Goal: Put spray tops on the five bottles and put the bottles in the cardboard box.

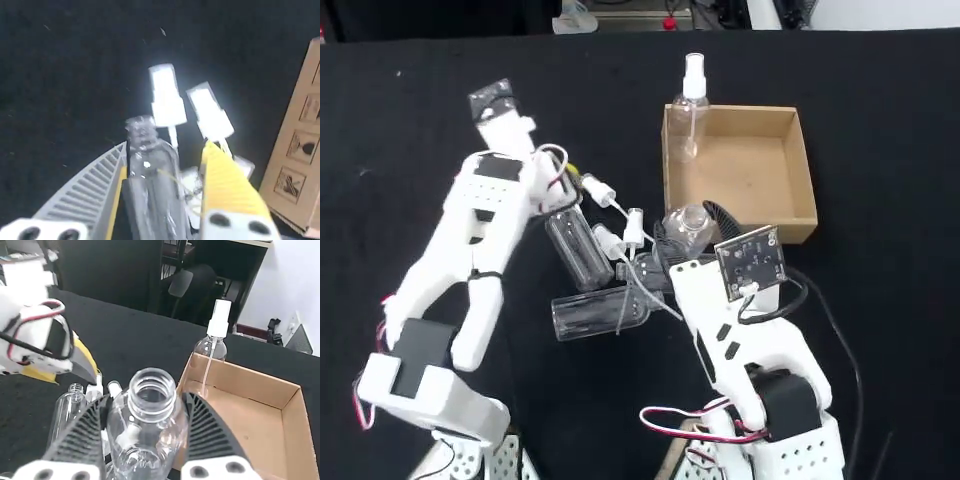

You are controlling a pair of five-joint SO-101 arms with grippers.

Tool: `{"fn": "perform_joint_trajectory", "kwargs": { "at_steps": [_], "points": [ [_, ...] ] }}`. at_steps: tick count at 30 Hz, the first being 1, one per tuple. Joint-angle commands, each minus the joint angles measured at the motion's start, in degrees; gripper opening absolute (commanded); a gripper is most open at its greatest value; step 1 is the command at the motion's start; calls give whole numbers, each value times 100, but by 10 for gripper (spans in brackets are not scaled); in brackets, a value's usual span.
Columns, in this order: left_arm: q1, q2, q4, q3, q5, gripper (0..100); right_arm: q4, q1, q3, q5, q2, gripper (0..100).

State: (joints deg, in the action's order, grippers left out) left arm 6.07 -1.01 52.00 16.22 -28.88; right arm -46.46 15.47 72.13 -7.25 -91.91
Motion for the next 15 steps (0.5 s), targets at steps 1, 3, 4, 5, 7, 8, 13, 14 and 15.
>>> {"fn": "perform_joint_trajectory", "kwargs": {
  "at_steps": [1, 3, 4, 5, 7, 8, 13, 14, 15],
  "points": [
    [242, 44, -123, -303, -316, 235, -9, -88, 57, 44, -101, 11],
    [233, 44, -352, -198, -651, 236, 18, -88, 119, 35, -163, 11],
    [224, 44, -492, -127, -782, 236, 18, -88, 127, 35, -207, 11],
    [224, 44, -642, -40, -888, 236, 0, -88, 136, 35, -259, 11],
    [224, 53, -932, 145, -1037, 236, -18, -88, 171, 35, -391, 11],
    [233, 53, -1073, 224, -1099, 236, -18, -88, 207, 26, -462, 11],
    [224, 53, -1899, 796, -1099, 236, -26, -88, 382, 18, -840, 11],
    [215, 53, -2066, 910, -1099, 236, -26, -88, 400, 18, -910, 11],
    [215, 53, -2224, 1024, -1099, 236, -26, -88, 426, 18, -963, 11]
  ]
}}
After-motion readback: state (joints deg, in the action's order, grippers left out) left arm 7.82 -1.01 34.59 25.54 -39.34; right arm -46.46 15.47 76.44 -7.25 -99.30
